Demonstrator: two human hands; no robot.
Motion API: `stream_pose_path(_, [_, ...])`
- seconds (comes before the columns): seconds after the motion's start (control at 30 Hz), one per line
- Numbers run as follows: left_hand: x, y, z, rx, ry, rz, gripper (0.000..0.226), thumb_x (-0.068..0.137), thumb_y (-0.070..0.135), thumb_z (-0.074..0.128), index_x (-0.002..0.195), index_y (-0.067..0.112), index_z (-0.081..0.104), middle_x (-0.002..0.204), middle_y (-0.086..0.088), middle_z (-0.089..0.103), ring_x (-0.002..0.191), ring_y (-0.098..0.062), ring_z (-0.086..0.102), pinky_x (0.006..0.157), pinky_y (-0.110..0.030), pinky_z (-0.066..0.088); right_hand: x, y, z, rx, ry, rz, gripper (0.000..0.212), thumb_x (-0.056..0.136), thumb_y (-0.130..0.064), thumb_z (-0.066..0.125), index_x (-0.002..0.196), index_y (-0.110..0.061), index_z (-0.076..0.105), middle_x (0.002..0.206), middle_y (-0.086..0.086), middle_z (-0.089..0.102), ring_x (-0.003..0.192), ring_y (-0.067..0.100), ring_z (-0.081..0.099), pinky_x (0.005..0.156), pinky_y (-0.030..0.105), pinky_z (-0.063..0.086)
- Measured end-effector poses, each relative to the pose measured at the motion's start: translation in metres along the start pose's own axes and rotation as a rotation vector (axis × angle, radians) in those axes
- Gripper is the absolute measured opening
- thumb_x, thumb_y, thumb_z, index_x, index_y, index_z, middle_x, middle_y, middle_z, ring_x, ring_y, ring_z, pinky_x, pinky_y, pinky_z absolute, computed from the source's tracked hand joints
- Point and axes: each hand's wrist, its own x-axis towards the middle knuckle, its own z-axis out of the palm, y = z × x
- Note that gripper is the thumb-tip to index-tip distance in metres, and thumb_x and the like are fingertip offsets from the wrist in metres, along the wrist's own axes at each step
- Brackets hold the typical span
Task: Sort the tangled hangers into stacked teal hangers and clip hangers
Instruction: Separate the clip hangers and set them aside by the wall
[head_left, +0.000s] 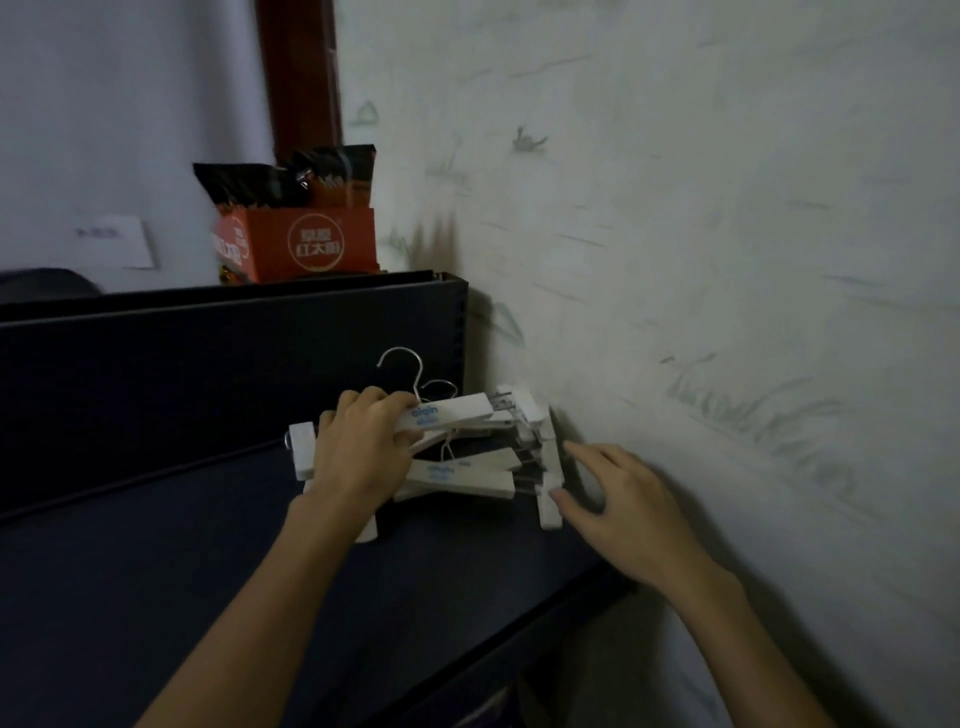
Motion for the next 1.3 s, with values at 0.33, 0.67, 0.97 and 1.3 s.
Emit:
stream_pose_path(0.33, [0.017, 0.015, 0.026, 0.115, -0.009, -0.094, 0.039, 0.09, 0.032, 0.055, 0.129, 0.027, 0.051, 0.121, 0.001, 0.054, 0.112, -0.022, 0.044, 0.094, -0.038, 0.034, 0.042, 0.019, 0.011, 0.084, -0.053, -0.172, 0.056, 0.088, -0.046, 0.056, 0.138, -0.026, 0.043, 0.124, -0.009, 0.05, 0.113, 0.011, 0.046, 0.092, 0.03, 0.044])
stream_pose_path(0.67, [0.014, 0.01, 0.032, 0.155, 0.033, -0.076, 0.038, 0.093, 0.039, 0.049, 0.129, 0.028, 0.05, 0.121, 0.001, 0.055, 0.111, -0.02, 0.047, 0.096, -0.037, 0.032, 0.056, 0.015, 0.025, 0.138, -0.086, -0.223, 0.056, 0.088, -0.043, 0.058, 0.139, -0.029, 0.041, 0.134, -0.008, 0.046, 0.118, 0.007, 0.043, 0.095, 0.027, 0.042])
stream_pose_path(0.97, [0.013, -0.001, 0.03, 0.139, 0.019, -0.03, 0.039, 0.094, 0.039, 0.047, 0.131, 0.027, 0.048, 0.122, 0.003, 0.054, 0.112, -0.018, 0.045, 0.096, -0.034, 0.031, 0.05, -0.004, 0.027, 0.161, -0.092, -0.281, 0.056, 0.087, -0.047, 0.057, 0.138, -0.029, 0.043, 0.136, -0.011, 0.045, 0.123, 0.004, 0.039, 0.098, 0.019, 0.035])
stream_pose_path(1.3, [0.005, -0.008, 0.029, 0.106, 0.041, 0.016, 0.039, 0.093, 0.034, 0.052, 0.13, 0.023, 0.052, 0.121, 0.0, 0.057, 0.112, -0.02, 0.047, 0.094, -0.036, 0.033, 0.024, -0.046, 0.027, 0.115, -0.343, -0.334, 0.082, 0.071, -0.073, 0.057, 0.141, -0.038, 0.032, 0.137, -0.017, 0.035, 0.125, 0.002, 0.032, 0.105, 0.026, 0.032])
